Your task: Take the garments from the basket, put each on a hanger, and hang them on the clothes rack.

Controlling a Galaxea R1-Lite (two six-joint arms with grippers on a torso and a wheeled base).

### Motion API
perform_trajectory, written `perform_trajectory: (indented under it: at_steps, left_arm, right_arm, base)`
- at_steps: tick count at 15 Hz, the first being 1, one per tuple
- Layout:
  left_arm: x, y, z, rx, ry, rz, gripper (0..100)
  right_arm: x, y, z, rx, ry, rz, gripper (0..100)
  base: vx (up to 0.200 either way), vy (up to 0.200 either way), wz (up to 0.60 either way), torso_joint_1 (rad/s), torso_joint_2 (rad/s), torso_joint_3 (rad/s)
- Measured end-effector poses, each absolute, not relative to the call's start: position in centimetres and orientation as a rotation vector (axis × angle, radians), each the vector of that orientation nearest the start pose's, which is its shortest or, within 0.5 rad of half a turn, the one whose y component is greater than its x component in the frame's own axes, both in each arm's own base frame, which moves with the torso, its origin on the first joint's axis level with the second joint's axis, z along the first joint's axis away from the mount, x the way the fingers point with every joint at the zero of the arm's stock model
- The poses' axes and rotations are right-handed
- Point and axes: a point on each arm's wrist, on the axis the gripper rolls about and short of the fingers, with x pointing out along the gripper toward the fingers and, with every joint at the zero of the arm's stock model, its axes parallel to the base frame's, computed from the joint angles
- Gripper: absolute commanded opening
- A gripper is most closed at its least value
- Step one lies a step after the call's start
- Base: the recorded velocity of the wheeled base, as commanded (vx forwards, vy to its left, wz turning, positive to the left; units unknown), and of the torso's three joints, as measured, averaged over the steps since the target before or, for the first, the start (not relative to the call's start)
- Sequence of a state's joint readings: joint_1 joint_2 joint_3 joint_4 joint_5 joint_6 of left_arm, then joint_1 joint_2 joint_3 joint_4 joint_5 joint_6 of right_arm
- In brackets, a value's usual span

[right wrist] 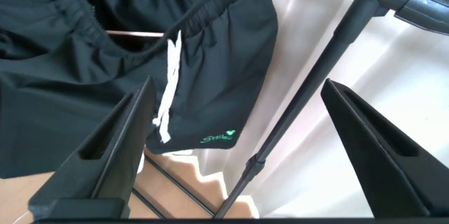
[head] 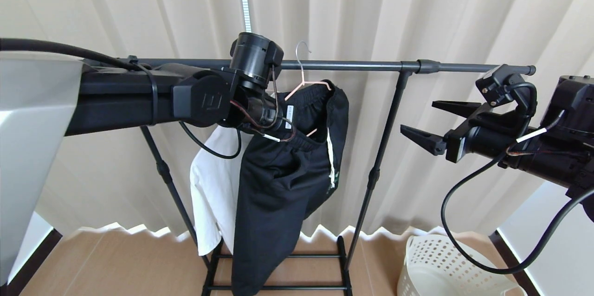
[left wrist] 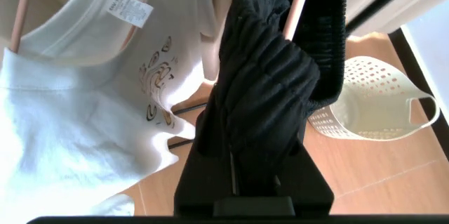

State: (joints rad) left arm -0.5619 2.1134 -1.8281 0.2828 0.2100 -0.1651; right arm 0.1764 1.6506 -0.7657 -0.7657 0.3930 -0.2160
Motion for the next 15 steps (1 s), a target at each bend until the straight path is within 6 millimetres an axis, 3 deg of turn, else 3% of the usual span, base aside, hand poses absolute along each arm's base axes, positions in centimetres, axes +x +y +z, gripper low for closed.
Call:
perform_trajectory:
  at_steps: [11,12,15]
  left_arm:
    - [38.3,-22.4,20.3,0.065,0.591,-0.256,0]
    - [38.3,-22.5,20.3,0.064,0.592,-0.257,100]
    - [38.1,-22.6,20.4,0.044,0.59,-0.255,100]
  right_arm:
    - [29.1,6.1,19.5,-0.196,0.074,0.58,100]
    - [29.1,6.1,19.5,-0.196,0.074,0.58,100]
    - [29.1,6.1,19.5,-0.196,0.074,0.58,100]
  base:
    - [0.0,0.0,0.0,0.0,0.0,0.0]
    - [0.0,0.0,0.0,0.0,0.0,0.0]
    - [0.0,0.0,0.0,0.0,0.0,0.0]
